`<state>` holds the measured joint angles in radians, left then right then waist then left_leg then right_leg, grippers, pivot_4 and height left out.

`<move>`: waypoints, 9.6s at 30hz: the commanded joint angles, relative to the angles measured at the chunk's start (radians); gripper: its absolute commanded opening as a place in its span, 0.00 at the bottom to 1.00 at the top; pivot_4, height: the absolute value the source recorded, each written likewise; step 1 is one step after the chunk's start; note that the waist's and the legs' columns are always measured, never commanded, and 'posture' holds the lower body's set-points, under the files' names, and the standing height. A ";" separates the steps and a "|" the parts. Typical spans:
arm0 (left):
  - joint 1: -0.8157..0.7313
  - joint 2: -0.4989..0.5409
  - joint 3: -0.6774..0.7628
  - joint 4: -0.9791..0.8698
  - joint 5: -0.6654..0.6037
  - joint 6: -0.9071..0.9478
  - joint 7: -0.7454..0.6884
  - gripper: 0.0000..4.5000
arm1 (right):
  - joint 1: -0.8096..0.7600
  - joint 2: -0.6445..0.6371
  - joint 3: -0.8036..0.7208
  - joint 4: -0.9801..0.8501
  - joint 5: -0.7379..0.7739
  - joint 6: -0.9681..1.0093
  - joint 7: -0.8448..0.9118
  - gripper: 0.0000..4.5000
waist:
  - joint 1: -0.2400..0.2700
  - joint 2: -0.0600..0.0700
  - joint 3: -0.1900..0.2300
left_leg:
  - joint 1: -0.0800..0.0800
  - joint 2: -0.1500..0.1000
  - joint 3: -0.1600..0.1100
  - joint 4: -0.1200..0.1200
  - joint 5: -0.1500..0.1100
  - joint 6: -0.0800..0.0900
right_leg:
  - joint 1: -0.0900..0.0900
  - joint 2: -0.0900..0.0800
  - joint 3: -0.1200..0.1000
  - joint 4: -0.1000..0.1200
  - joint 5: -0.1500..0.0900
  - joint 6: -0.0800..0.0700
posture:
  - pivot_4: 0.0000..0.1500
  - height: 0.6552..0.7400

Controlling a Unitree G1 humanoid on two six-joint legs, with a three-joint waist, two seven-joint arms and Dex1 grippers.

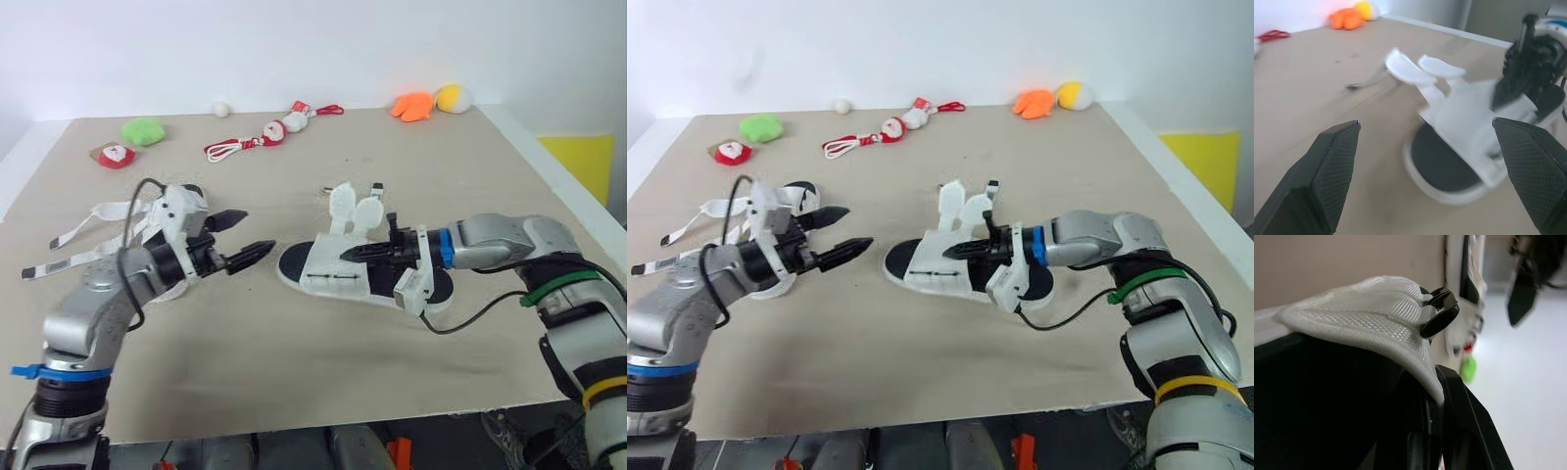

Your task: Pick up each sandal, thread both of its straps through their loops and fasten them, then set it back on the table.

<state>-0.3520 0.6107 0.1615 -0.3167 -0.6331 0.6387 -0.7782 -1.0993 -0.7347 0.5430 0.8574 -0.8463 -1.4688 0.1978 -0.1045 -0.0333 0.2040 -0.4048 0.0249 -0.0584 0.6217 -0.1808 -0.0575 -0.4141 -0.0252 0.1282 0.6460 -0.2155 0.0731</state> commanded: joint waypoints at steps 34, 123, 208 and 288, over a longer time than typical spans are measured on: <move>-0.007 0.135 -0.132 -0.009 0.040 -0.036 -0.200 1.00 | -0.157 -0.024 0.234 0.032 -0.378 -0.128 -0.674 0.85 | 0.001 -0.001 0.000 | 0.000 0.001 -0.001 -0.003 0.001 -0.001 | -0.003 0.001 -0.002 0.004 -0.004 -0.009 | 1.00 1.00; 0.019 0.021 -0.394 0.178 0.408 -0.215 -0.141 0.00 | -0.119 0.521 -0.905 0.175 1.406 2.181 0.223 0.02 | -0.002 0.003 0.001 | 0.000 0.004 -0.011 -0.001 0.000 0.005 | 0.003 0.006 -0.011 0.001 -0.001 -0.004 | 1.00 1.00; 0.066 -0.010 -0.384 0.128 0.369 -0.166 -0.134 0.00 | 0.506 -0.106 -0.162 -1.085 2.656 2.681 -0.044 0.87 | 0.028 0.001 -0.005 | 0.002 0.003 -0.010 -0.002 -0.006 0.007 | 0.005 0.002 -0.013 0.000 -0.012 -0.011 | 1.00 1.00; 0.049 -0.058 -0.408 0.147 0.388 -0.183 -0.120 0.00 | 0.104 0.015 -0.183 -0.878 1.626 2.810 0.876 0.03 | 0.032 0.001 -0.006 | -0.003 0.002 -0.012 0.001 -0.006 0.009 | 0.004 0.002 -0.015 -0.001 -0.011 -0.009 | 1.00 1.00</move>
<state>-0.3203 0.5563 -0.2112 -0.2039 -0.2732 0.4368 -0.9033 -1.0072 -0.6979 0.3609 0.0238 0.7969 1.3884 1.0455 -0.0725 -0.0321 0.1984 -0.4074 0.0273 -0.0701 0.6222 -0.1863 -0.0483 -0.4104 -0.0231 0.1135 0.6452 -0.2265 0.0644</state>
